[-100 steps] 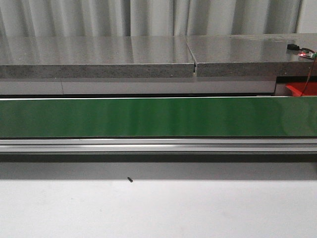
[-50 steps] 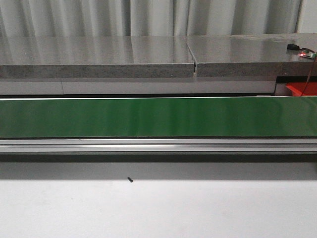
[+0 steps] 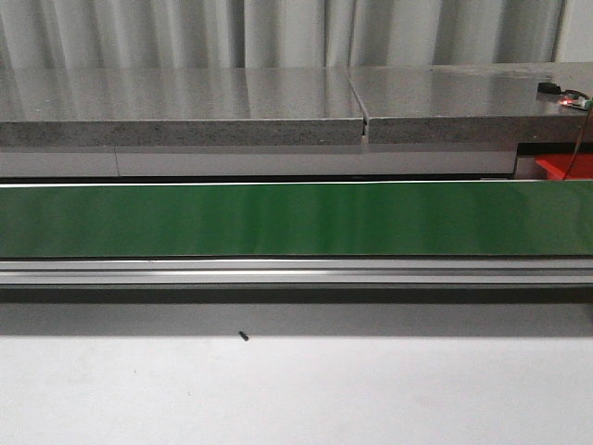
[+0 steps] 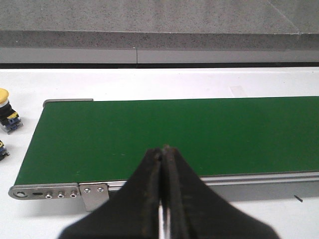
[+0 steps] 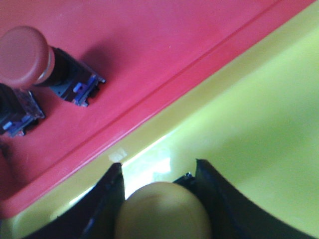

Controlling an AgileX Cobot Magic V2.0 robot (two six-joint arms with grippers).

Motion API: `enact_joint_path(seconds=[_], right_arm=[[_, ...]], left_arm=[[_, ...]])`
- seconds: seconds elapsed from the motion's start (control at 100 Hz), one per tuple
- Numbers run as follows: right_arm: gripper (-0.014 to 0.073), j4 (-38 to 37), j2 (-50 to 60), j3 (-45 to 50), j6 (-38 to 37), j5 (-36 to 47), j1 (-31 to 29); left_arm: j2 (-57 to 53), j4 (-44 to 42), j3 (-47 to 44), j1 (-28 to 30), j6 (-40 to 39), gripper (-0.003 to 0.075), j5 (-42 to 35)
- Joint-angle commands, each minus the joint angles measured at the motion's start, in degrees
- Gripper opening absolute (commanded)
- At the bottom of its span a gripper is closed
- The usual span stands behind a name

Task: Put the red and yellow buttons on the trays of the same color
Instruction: 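Carry the yellow button with the right gripper into the yellow tray and release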

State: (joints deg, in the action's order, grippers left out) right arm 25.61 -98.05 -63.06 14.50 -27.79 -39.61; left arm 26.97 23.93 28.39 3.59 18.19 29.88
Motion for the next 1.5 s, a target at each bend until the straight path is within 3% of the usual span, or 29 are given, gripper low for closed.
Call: enact_joint_path(seconds=[0.0, 0.58, 0.82, 0.91, 1.26, 1.49], right_arm=[[0.0216, 1.6, 2.1, -1.2, 0.5, 3.6, -0.1], [0.0226, 2.7, -0.9, -1.2, 1.6, 3.2, 1.0], [0.0468, 2.7, -0.9, -1.2, 2.4, 2.0, 1.0], [0.0515, 2.7, -0.9, -1.2, 2.4, 1.9, 1.0], [0.0521, 3.5, 3.6, -1.4, 2.5, 2.4, 1.2], [0.0521, 3.5, 11.4, -1.4, 5.1, 3.8, 7.4]], left_arm=[[0.2, 1.4, 1.6, -0.4, -0.3, -0.002, -3.6], [0.2, 1.4, 1.6, -0.4, -0.3, -0.002, -3.6], [0.2, 1.4, 1.6, -0.4, -0.3, -0.002, -3.6], [0.2, 1.4, 1.6, -0.4, -0.3, -0.002, -3.6], [0.2, 1.4, 1.6, -0.4, -0.3, -0.002, -3.6], [0.2, 1.4, 1.6, -0.4, -0.3, -0.002, -3.6]])
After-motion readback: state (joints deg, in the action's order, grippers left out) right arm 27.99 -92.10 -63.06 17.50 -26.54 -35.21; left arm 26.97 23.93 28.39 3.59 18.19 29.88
